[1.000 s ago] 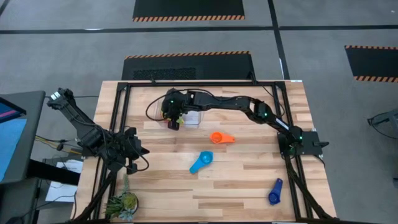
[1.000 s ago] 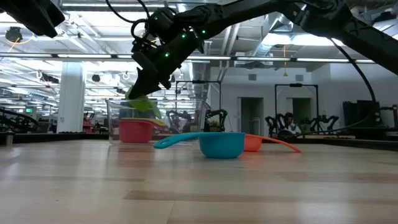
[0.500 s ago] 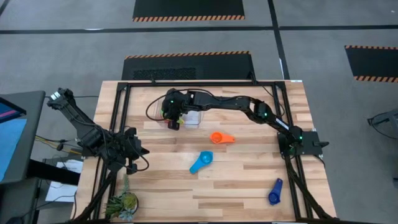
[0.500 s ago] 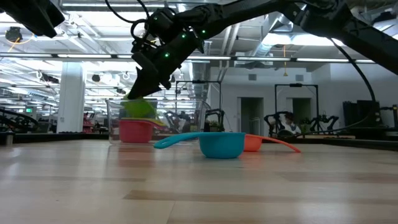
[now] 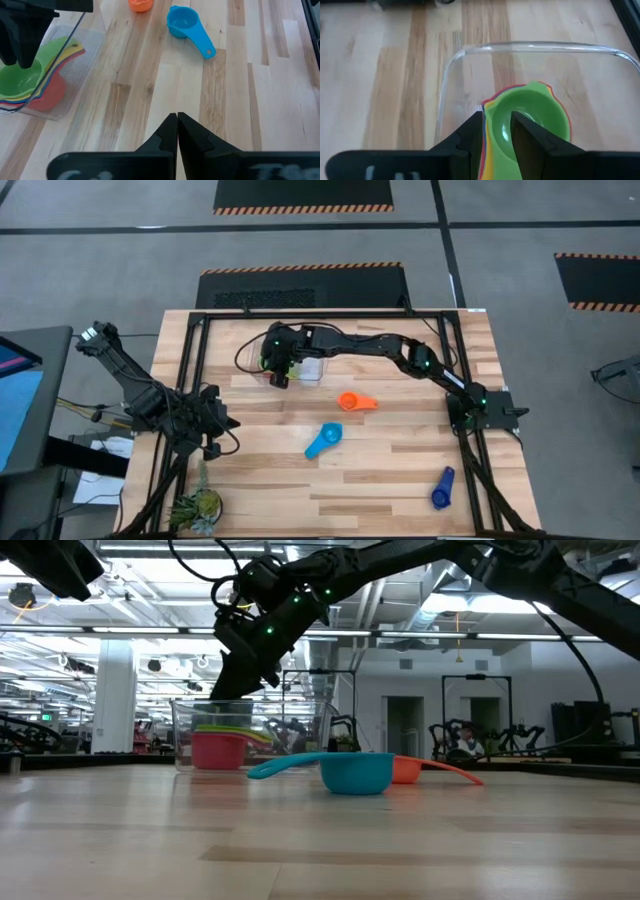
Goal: Nest measuring cups in basket
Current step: Stack the light blue measuring cup on top of the green measuring cup in the transparent bin
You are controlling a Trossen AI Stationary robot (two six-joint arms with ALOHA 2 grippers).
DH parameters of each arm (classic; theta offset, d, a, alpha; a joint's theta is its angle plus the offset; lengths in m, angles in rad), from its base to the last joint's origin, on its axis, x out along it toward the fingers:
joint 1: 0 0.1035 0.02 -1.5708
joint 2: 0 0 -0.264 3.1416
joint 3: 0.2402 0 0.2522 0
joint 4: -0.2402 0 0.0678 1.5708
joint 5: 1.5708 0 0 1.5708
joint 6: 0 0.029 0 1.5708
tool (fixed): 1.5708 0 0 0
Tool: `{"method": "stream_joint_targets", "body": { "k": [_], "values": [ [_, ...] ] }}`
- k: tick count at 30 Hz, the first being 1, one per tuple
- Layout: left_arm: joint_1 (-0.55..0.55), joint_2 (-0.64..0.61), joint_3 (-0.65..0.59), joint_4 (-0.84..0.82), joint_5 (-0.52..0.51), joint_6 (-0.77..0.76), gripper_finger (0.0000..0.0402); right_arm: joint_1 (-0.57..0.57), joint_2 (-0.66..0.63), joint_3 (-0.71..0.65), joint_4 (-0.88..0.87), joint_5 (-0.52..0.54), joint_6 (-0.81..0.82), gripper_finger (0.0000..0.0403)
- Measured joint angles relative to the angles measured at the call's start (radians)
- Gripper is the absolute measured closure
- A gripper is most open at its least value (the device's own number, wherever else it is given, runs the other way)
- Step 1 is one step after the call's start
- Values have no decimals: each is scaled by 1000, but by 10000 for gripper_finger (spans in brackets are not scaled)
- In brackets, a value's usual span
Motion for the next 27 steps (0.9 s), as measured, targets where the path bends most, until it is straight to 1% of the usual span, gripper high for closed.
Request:
{"method": "stream_joint_targets", "body": {
  "k": [4,7,9,14,19,23,26,27],
  "values": [
    [0,0,0,0,4,0,401,6,-25,57,-53,0,69,283],
    [0,0,0,0,29,3,401,13,-101,106,-133,11,90,284],
    [0,0,0,0,34,2,401,18,-173,90,-179,42,135,284],
    [0,0,0,-1,34,2,401,52,-292,81,-416,174,276,284],
    [0,1,0,-1,34,4,402,129,-436,87,-649,325,313,284],
    [0,1,0,-1,33,9,401,201,-485,84,-859,444,376,285],
    [0,1,0,-1,32,10,401,245,-514,82,-1002,497,453,285],
    [0,0,0,-1,32,10,401,257,-518,71,-1011,518,467,285]
  ]
}}
